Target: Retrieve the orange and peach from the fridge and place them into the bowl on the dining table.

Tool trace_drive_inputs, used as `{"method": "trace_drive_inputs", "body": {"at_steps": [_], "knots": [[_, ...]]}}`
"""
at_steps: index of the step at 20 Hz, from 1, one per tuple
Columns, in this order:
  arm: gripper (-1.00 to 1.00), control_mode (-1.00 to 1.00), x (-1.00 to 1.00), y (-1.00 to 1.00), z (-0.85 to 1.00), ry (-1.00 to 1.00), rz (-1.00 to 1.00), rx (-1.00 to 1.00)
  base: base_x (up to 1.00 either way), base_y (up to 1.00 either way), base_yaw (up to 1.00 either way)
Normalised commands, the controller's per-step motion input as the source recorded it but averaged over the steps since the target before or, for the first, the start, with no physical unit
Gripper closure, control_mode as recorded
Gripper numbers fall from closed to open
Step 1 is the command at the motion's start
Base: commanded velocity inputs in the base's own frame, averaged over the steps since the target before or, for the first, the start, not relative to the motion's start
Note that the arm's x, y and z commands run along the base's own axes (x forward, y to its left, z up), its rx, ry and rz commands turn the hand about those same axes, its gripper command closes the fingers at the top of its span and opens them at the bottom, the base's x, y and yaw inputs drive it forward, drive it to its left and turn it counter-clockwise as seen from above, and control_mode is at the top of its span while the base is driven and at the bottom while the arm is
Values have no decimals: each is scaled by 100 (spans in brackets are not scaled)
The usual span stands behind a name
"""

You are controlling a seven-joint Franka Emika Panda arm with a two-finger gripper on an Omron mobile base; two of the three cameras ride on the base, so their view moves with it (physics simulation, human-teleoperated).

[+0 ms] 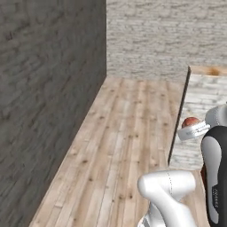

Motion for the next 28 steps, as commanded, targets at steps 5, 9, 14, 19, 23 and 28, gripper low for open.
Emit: {"method": "trace_drive_inputs", "body": {"at_steps": [5, 9, 14, 19, 23, 28], "knots": [[100, 100, 0, 0, 0, 0, 0, 0, 100, 13, -20], [100, 100, 0, 0, 0, 0, 0, 0, 100, 12, -20], [100, 100, 0, 0, 0, 0, 0, 0, 100, 12, -22], [100, 100, 0, 0, 0, 0, 0, 0, 100, 12, -24], [100, 100, 0, 0, 0, 0, 0, 0, 100, 13, -25], [100, 100, 0, 0, 0, 0, 0, 0, 100, 7, -30]]}}
